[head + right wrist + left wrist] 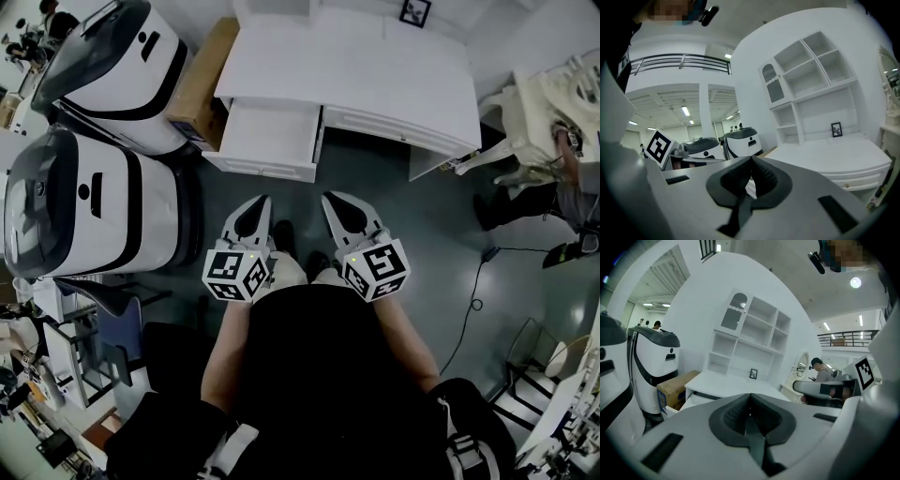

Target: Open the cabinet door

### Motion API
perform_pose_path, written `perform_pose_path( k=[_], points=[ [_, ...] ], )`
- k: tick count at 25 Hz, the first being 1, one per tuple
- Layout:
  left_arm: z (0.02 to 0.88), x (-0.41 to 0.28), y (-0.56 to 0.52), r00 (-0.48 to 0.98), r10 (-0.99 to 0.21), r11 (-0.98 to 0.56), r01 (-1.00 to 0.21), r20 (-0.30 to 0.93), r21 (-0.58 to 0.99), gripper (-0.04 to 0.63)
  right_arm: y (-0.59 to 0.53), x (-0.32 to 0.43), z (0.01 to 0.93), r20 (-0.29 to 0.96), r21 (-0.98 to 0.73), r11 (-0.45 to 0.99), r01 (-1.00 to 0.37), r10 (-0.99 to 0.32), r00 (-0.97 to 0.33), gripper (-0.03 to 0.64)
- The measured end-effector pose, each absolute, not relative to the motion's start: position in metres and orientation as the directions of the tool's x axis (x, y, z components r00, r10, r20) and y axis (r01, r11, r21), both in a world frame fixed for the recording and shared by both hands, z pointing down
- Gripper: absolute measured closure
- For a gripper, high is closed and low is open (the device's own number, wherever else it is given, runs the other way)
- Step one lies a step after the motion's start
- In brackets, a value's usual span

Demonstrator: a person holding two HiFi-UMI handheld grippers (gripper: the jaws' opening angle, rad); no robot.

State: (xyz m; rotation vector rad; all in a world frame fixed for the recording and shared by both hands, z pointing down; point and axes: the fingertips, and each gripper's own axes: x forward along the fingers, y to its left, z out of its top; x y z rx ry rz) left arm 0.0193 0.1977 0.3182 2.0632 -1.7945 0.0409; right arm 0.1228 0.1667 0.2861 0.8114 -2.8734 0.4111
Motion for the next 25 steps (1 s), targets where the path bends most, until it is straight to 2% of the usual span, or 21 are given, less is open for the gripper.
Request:
perform_pose_path(
  k=[25],
  points=[
    [0.324, 0.015, 0.200, 0.192, -0.936, -0.106, -0.953, 0.294, 0.284, 0.572, 0.170, 0.118, 0.294, 0.224, -0.203, 0.825, -0.528, -0.486, -0.845, 0.603]
  ],
)
